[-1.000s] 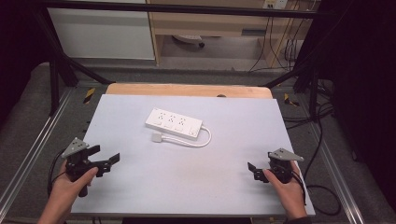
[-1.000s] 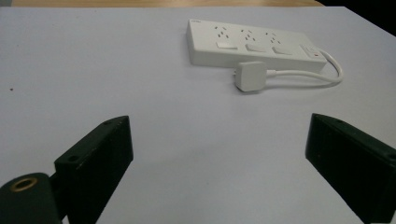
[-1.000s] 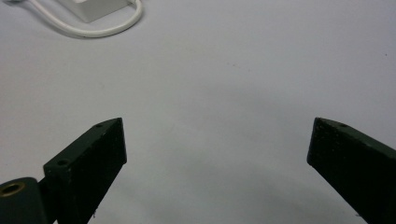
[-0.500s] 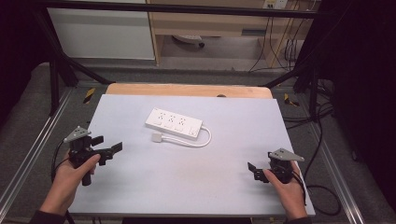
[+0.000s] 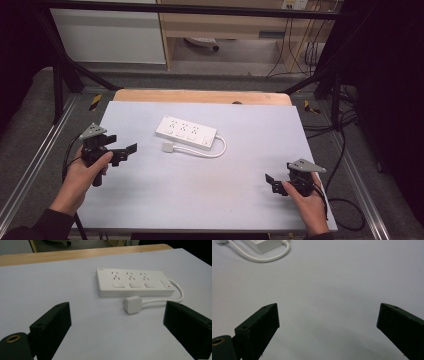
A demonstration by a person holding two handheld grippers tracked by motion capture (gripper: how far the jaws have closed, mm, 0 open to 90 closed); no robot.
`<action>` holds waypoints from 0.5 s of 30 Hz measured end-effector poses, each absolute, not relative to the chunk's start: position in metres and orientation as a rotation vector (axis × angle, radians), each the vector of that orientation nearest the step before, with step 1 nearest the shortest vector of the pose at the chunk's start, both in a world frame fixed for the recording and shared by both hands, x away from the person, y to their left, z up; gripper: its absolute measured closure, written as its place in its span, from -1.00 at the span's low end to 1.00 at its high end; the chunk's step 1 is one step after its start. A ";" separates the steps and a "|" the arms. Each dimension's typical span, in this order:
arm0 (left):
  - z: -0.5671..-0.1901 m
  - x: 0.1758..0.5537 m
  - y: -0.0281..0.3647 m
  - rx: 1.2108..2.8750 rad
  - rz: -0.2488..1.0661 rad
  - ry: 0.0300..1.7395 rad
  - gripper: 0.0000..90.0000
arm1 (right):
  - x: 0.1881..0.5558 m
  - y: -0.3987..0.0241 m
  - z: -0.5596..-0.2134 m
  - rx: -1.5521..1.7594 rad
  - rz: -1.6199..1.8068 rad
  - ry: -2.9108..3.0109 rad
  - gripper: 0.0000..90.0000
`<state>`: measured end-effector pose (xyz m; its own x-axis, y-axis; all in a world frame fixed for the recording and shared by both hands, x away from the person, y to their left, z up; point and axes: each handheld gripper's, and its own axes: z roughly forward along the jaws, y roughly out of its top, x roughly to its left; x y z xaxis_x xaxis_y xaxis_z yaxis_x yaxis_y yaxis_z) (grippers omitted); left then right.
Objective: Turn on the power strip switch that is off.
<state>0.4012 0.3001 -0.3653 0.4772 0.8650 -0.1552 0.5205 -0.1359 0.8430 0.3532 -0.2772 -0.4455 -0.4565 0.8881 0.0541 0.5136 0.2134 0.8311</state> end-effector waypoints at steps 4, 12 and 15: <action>-0.362 0.408 0.293 1.817 0.463 1.154 -0.83 | 0.353 -0.278 -0.444 1.293 1.137 2.041 -0.89; -0.360 0.419 0.283 1.841 0.466 1.129 -0.84 | 0.352 -0.281 -0.443 1.307 1.154 2.015 -0.89; -0.360 0.423 0.281 1.846 0.465 1.128 -0.84 | 0.352 -0.280 -0.443 1.306 1.152 2.024 -0.89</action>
<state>0.4229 0.2807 -0.3597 0.5136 0.8485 -0.1276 0.5117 -0.1835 0.8393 0.3523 -0.2800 -0.4428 -0.4383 0.8972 0.0547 0.5051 0.1954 0.8407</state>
